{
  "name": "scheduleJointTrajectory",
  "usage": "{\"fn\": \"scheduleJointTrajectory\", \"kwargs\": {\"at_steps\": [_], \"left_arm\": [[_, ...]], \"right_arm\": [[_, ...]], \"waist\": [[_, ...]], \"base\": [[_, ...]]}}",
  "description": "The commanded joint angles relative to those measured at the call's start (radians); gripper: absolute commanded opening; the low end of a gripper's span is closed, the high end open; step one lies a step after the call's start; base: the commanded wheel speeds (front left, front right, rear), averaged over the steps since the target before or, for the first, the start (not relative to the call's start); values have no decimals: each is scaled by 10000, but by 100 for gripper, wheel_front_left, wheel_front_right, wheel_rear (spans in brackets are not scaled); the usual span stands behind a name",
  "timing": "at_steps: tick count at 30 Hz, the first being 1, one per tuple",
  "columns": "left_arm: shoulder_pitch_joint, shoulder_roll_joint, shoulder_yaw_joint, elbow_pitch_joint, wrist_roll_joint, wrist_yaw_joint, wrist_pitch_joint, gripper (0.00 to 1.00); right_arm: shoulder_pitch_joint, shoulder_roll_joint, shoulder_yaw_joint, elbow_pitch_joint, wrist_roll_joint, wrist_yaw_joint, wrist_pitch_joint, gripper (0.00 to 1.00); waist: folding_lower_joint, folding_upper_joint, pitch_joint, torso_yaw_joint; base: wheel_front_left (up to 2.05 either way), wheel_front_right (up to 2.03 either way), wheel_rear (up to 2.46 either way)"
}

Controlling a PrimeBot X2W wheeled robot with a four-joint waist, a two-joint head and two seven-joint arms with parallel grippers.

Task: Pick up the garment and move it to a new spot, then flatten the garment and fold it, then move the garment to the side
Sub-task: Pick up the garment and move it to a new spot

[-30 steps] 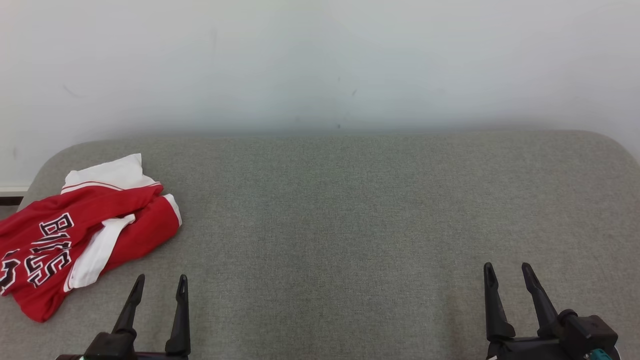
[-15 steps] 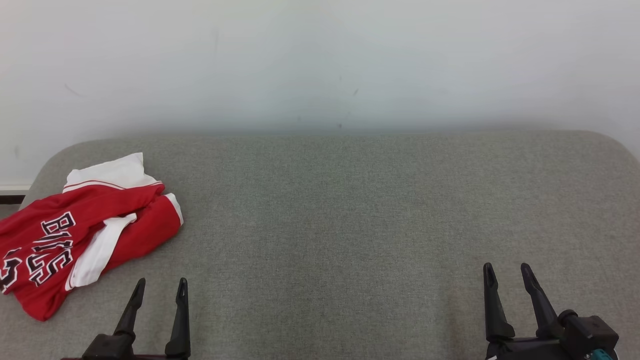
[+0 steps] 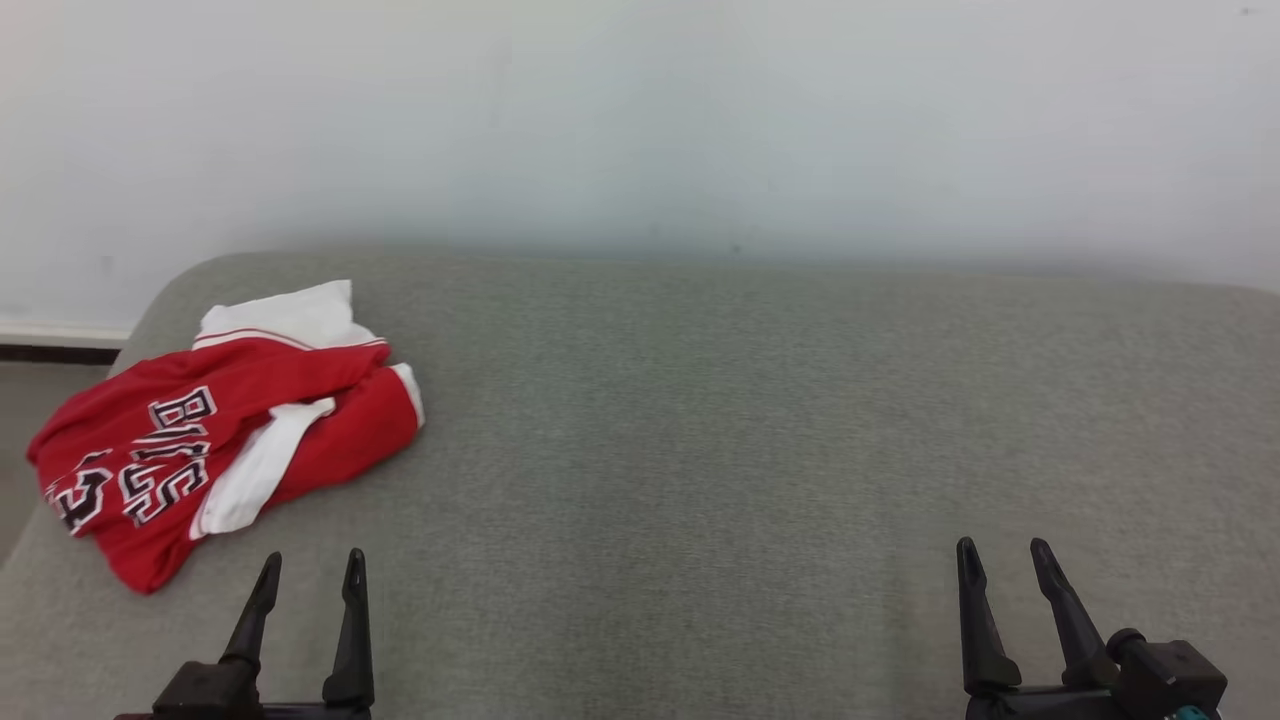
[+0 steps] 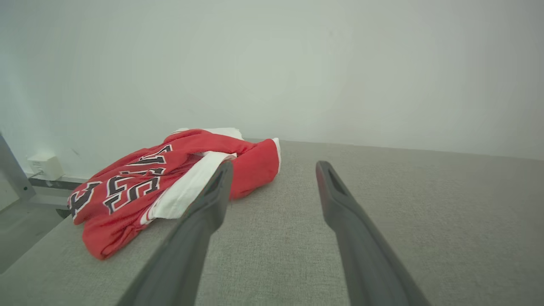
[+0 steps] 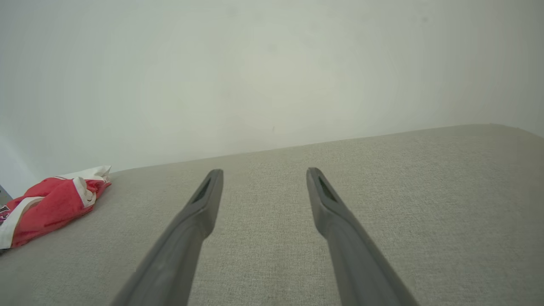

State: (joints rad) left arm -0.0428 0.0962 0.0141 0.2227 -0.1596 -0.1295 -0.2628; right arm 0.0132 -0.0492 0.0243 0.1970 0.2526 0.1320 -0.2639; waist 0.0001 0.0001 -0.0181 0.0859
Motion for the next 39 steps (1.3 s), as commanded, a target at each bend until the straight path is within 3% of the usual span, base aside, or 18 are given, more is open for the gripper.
{"fn": "scheduleJointTrajectory", "kwargs": {"at_steps": [1,10,24,39], "left_arm": [[-81,-30,63,51,-52,-7,-33,100],[87,-21,410,217,-161,27,-33,100],[128,-82,807,244,-32,65,-33,100],[265,-225,1524,-79,-73,106,-33,100]], "right_arm": [[91,-20,6,9,65,-24,-9,100],[85,-20,20,134,-3,-24,-8,100],[-39,-20,153,180,-117,-24,28,100],[-396,-20,449,307,-265,-24,98,100]], "waist": [[-1,-1,36,569],[-1,-1,36,2206],[-1,-1,249,4199],[-1,-1,556,4376]], "base": [[0,0,0],[0,0,0],[0,0,0],[0,0,0]]}}
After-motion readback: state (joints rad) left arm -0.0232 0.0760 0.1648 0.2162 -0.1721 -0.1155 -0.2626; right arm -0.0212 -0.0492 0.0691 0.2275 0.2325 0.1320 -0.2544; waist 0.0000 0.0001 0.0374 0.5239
